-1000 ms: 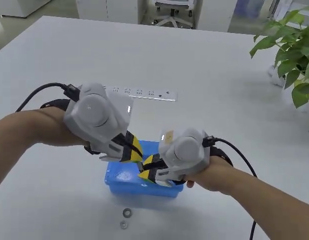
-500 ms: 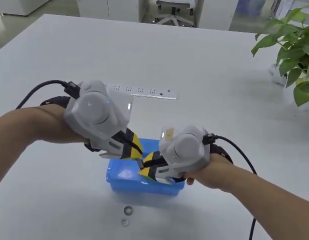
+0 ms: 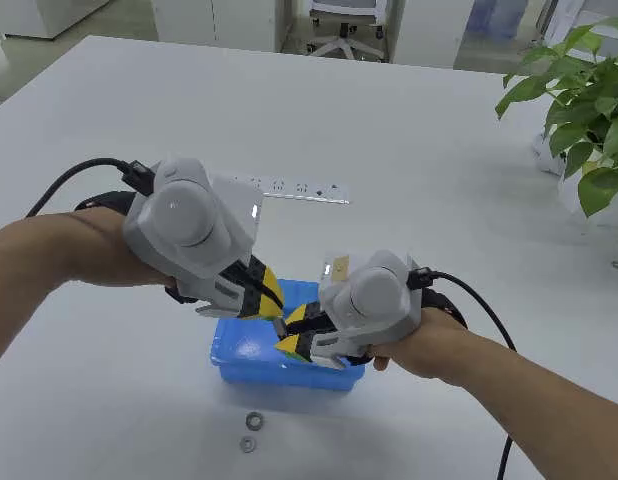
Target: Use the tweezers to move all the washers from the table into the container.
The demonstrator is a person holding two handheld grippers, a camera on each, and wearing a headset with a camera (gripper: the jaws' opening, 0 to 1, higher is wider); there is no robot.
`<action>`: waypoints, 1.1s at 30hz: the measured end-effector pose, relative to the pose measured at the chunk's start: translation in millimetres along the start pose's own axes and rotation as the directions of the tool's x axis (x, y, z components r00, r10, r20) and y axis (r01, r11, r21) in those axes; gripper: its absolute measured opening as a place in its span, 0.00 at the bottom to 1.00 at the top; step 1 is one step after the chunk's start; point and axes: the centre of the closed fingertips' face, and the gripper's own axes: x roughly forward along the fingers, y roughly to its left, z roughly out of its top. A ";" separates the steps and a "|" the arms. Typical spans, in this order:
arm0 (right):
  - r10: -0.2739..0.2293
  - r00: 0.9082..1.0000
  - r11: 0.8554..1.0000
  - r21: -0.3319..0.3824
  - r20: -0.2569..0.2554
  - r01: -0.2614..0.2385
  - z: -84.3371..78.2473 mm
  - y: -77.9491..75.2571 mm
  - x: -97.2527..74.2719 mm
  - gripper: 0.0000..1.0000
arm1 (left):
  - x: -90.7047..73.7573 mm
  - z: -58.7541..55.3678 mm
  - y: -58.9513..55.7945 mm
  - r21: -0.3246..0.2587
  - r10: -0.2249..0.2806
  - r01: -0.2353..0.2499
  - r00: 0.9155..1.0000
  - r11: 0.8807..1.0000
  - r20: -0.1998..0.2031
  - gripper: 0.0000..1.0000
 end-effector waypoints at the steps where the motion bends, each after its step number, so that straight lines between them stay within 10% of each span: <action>1: -0.001 1.000 1.000 -0.002 0.002 0.001 1.5 0.7 -0.8 0.11 | -1.7 0.8 -0.8 0.000 0.001 -0.001 1.000 1.000 0.000 0.06; 33: -0.016 0.998 1.000 -0.026 0.062 0.018 32.4 36.5 -16.6 0.11 | -35.5 18.8 -37.6 0.029 0.009 -0.008 0.999 1.000 -0.037 0.05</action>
